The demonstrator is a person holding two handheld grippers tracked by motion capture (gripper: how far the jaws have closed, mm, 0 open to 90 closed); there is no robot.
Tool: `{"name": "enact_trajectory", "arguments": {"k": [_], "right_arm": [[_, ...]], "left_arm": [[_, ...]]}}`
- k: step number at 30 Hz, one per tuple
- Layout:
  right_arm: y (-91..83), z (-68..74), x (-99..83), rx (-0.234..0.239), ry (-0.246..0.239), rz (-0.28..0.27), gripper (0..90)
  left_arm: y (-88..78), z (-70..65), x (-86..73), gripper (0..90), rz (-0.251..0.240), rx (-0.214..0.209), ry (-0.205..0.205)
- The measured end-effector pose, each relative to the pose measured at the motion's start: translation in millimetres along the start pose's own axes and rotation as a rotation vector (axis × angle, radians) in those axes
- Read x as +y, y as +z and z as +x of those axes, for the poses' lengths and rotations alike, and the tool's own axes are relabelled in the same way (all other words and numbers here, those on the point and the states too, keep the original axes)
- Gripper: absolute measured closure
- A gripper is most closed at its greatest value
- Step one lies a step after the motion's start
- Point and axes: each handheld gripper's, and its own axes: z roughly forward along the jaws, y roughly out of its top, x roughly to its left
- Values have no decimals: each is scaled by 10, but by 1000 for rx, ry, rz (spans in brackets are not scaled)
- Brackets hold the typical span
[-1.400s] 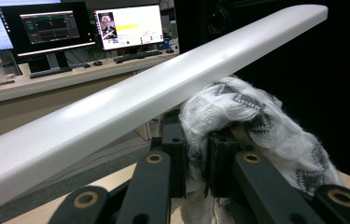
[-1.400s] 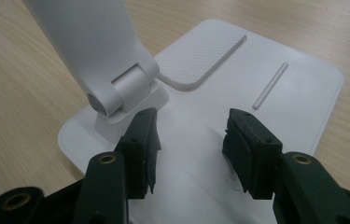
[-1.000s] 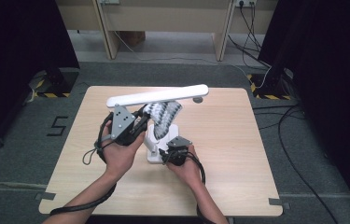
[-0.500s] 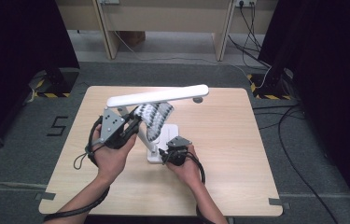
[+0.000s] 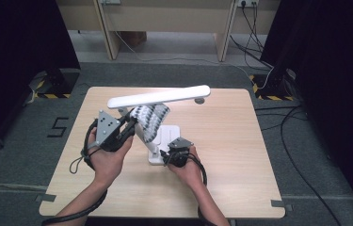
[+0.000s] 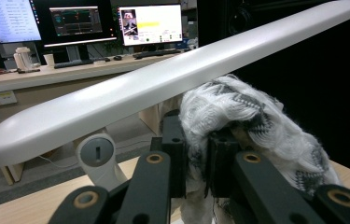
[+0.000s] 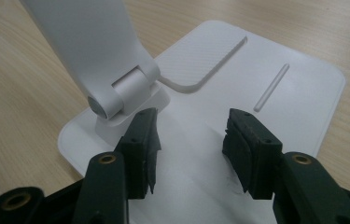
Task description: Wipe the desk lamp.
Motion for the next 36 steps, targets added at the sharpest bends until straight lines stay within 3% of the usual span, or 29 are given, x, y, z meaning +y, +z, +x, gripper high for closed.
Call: {"name": "enact_trajectory", "arguments": {"k": [19,36], "right_arm": [[1,-1,0,0,-1,-1,540],[1,-1,0,0,-1,-1,540]], "left_arm": [[-52,82,-18,805,12,32,-21],[-107,118,-53,805,16,34,-9]]}}
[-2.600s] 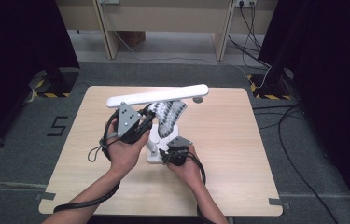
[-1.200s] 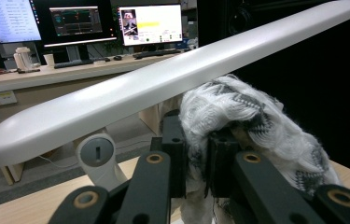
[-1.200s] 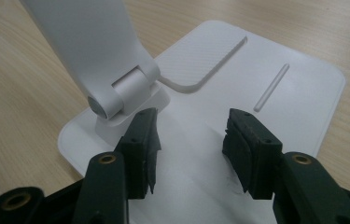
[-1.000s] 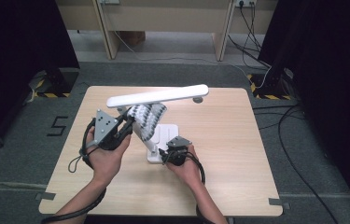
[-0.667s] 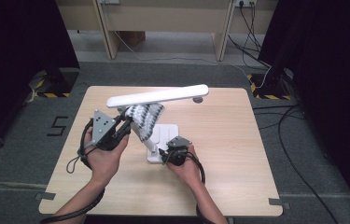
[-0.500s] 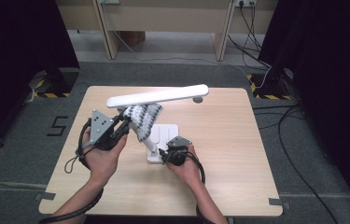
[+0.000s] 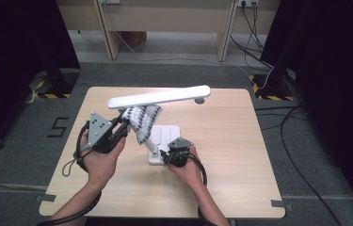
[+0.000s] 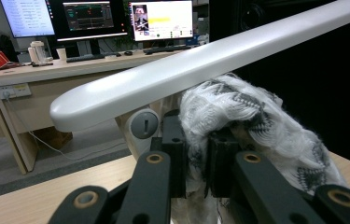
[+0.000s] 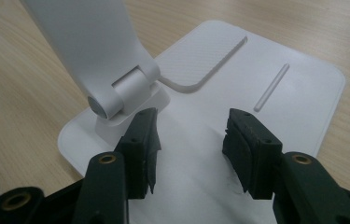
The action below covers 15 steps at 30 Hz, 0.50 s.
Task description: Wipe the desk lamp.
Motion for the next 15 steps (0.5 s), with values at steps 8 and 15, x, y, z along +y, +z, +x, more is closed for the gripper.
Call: {"name": "enact_trajectory", "arguments": {"k": [8,15], "right_arm": [[1,0,1,0,0,0,540],[2,1,1,0,1,0,540]], "left_arm": [[-22,-5,-53,804,14,-22,3],[-50,-25,-175,804,43,-51,18]]}}
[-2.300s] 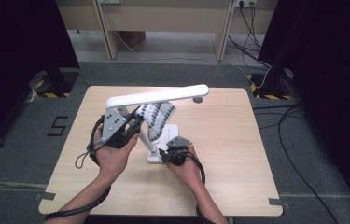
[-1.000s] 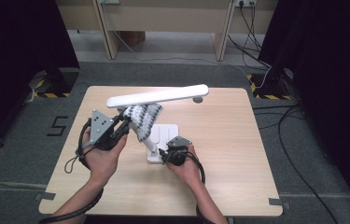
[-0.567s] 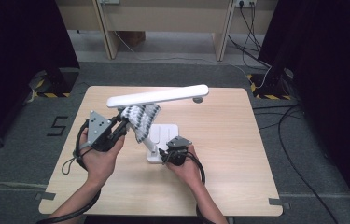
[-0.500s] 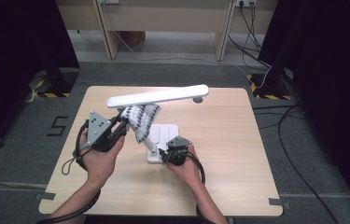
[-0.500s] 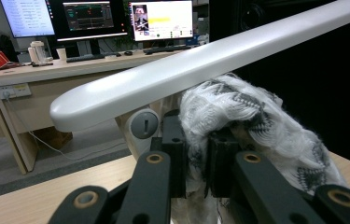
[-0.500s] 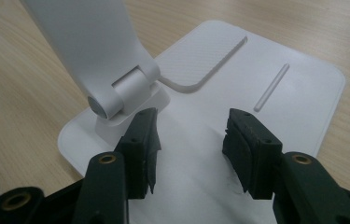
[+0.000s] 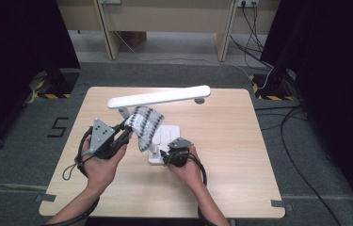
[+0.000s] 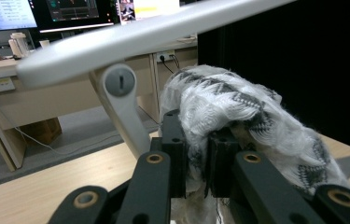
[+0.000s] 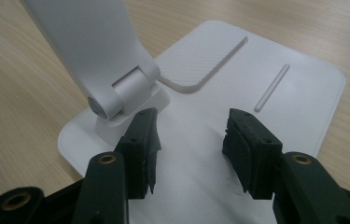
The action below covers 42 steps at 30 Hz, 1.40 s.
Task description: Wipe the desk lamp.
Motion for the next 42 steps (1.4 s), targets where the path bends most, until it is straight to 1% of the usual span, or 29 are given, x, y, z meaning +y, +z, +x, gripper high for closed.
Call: {"name": "enact_trajectory", "arguments": {"k": [5,11,21,30,41,42], "right_arm": [[0,0,0,0,0,0,540],[0,0,0,0,-1,0,540],[-1,0,0,-1,-1,2,540],[-1,0,0,-1,-3,1,540],[1,-1,0,-1,-4,-1,540],[-3,5,-1,-2,4,3,540]], "left_arm": [[-49,2,-36,804,6,-6,12],[-104,6,-81,805,11,-11,18],[-215,50,-160,804,22,-19,31],[-333,118,-197,804,18,-16,39],[-433,237,-299,804,20,-4,37],[-438,252,-309,804,20,-2,33]]}}
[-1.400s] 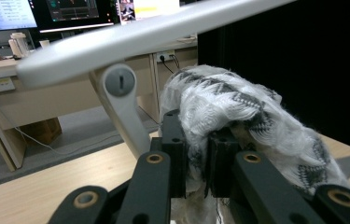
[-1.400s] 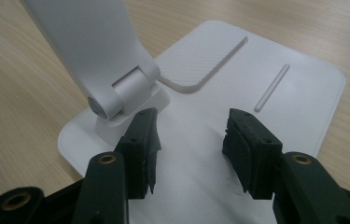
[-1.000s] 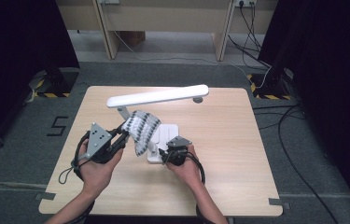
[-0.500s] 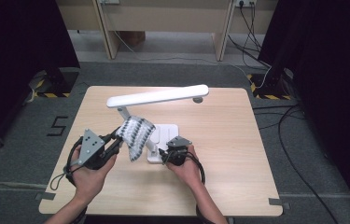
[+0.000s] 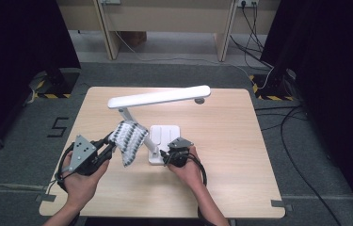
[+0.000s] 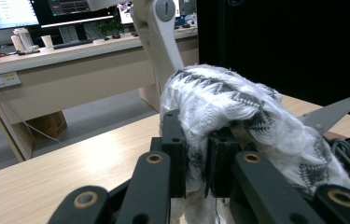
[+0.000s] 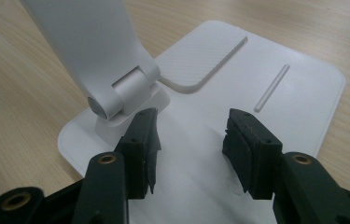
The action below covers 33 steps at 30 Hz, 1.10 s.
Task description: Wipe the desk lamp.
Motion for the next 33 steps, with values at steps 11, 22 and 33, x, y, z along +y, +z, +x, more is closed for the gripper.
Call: {"name": "enact_trajectory", "arguments": {"k": [11,22,33], "right_arm": [[1,-2,0,0,-5,-1,540],[0,0,0,0,1,1,540],[2,-2,0,2,-1,-2,540]], "left_arm": [[-46,143,-6,804,-1,34,0],[92,402,198,804,4,96,-6],[278,505,342,804,33,133,-9]]}}
